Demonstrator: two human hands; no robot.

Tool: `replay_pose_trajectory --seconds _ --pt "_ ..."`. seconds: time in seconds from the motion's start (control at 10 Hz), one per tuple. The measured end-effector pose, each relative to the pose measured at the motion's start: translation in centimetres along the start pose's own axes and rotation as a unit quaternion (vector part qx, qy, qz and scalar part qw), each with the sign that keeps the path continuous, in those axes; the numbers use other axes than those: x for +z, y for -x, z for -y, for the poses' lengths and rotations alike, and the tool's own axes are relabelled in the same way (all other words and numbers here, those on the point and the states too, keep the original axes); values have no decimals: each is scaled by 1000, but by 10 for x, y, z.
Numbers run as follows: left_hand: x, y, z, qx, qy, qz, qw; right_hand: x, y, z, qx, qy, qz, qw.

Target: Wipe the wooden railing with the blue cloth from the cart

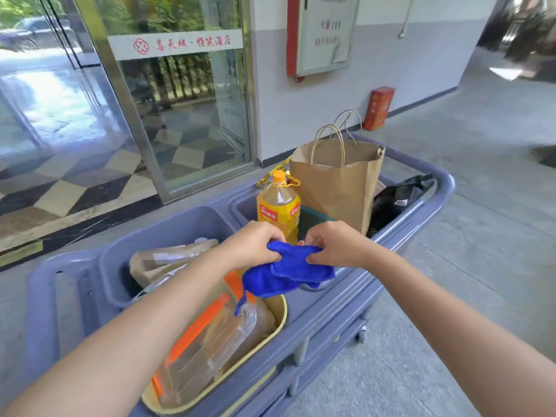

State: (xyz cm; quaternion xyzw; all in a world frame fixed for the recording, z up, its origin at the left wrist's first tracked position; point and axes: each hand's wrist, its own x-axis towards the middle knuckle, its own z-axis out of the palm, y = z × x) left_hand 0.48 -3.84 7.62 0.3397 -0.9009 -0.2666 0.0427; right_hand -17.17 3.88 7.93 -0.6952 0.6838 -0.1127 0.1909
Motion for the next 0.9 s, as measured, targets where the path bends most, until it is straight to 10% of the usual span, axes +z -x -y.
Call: replay_pose_trajectory --seconds 0.9 --pt "51 -12 10 -45 -28 139 989 55 9 -23 75 -12 43 996"
